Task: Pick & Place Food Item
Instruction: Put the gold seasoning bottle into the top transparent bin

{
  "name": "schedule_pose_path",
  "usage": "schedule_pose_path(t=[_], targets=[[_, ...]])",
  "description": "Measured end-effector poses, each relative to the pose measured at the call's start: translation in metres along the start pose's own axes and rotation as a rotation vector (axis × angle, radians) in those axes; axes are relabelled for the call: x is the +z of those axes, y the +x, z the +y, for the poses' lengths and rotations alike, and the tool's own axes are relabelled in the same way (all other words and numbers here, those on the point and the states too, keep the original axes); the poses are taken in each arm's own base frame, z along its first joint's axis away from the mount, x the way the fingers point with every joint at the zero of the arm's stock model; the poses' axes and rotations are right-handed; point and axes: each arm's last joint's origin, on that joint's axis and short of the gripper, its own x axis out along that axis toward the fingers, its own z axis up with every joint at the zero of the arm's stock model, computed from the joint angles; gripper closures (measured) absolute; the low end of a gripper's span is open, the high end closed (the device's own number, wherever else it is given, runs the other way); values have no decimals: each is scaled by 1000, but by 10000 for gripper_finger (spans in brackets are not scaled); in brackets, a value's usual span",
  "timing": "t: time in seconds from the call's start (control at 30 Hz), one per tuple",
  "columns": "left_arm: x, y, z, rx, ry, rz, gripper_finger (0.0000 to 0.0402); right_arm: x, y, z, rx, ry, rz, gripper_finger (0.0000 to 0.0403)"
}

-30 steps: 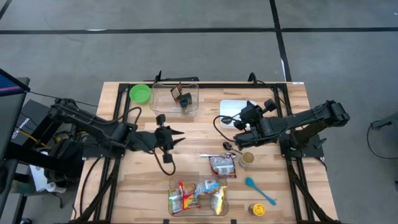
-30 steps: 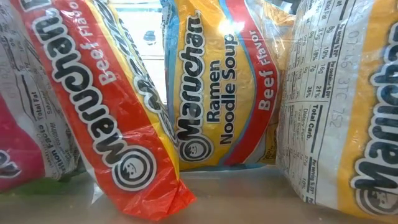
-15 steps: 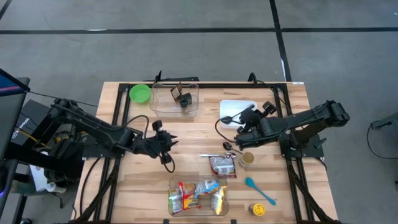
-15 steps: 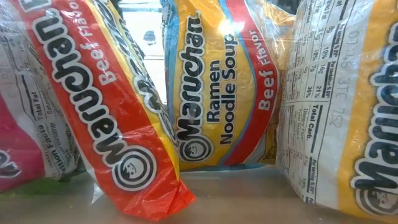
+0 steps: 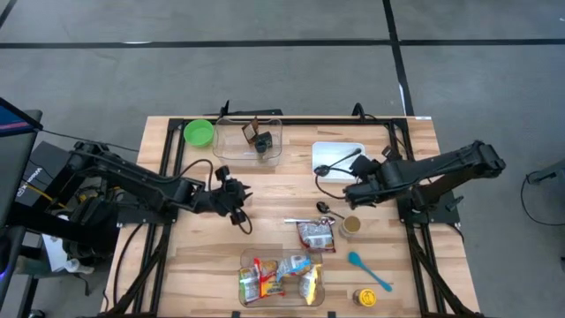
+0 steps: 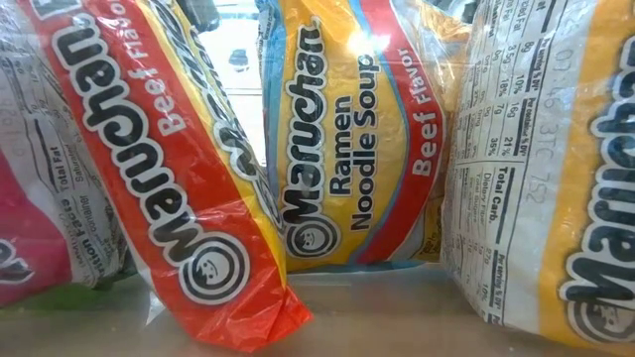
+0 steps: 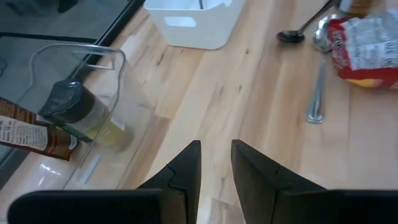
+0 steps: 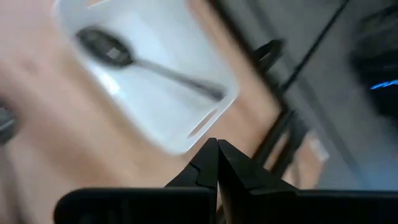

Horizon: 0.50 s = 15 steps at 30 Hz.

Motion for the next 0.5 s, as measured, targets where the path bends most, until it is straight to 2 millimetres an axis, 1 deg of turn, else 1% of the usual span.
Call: schedule_pose_path(t=[0.1, 0.2, 0.5], targets=[[1, 2, 3, 10, -10, 0, 320, -5, -6, -3, 110, 38, 80, 403], [2, 3, 4, 14, -18, -5, 320, -11, -12, -2, 179, 65, 132, 403], [6, 3, 3, 5, -49, -45, 320, -34, -34, 13, 309, -40, 169, 403]])
